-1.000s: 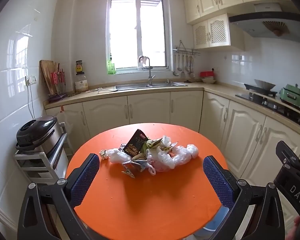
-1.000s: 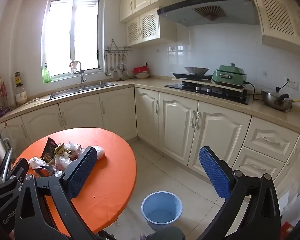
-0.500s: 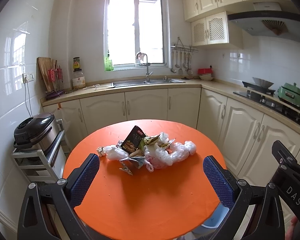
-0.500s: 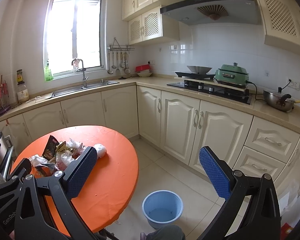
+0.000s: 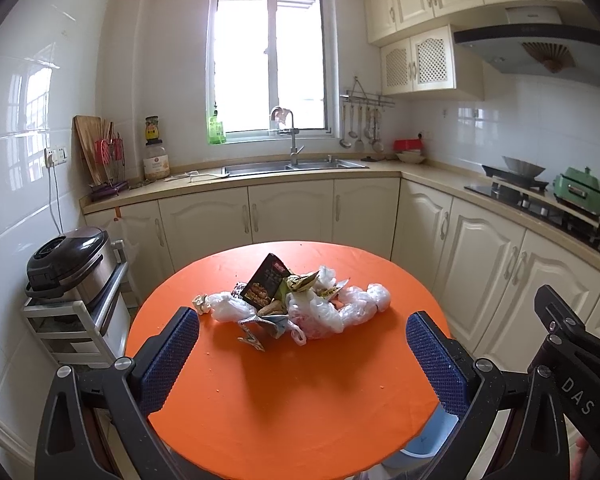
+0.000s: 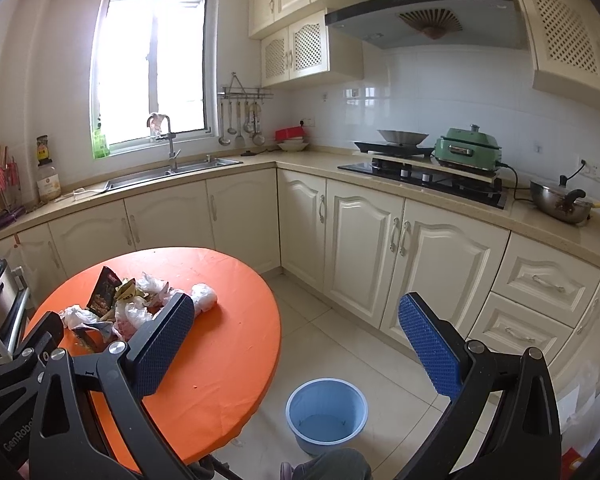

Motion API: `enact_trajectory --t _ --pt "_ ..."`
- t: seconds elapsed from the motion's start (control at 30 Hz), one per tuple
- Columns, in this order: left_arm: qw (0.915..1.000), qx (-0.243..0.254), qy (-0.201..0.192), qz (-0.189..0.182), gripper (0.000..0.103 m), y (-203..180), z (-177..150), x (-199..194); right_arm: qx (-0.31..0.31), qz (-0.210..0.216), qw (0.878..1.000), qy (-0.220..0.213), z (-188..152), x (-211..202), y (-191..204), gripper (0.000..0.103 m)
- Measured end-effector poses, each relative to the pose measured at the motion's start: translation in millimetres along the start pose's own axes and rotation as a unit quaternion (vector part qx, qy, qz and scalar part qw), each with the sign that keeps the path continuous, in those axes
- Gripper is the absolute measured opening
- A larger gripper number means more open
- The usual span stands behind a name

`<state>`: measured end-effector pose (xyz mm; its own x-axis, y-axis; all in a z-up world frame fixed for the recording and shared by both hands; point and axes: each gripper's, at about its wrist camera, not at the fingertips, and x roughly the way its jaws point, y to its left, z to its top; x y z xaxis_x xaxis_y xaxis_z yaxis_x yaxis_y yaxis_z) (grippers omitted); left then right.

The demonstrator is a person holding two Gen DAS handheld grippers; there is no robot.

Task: Collect trash

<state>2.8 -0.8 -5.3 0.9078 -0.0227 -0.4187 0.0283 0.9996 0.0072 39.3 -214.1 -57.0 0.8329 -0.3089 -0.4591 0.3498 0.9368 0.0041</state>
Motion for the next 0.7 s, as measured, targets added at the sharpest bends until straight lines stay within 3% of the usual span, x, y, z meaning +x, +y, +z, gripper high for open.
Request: enact_trajectory --t 0.7 --pt "1.0 0.001 0.001 -0.001 0.102 -0.3 -0.4 -0.3 -0.002 0.0 1.0 0.007 -0.1 1.4 1.7 0.103"
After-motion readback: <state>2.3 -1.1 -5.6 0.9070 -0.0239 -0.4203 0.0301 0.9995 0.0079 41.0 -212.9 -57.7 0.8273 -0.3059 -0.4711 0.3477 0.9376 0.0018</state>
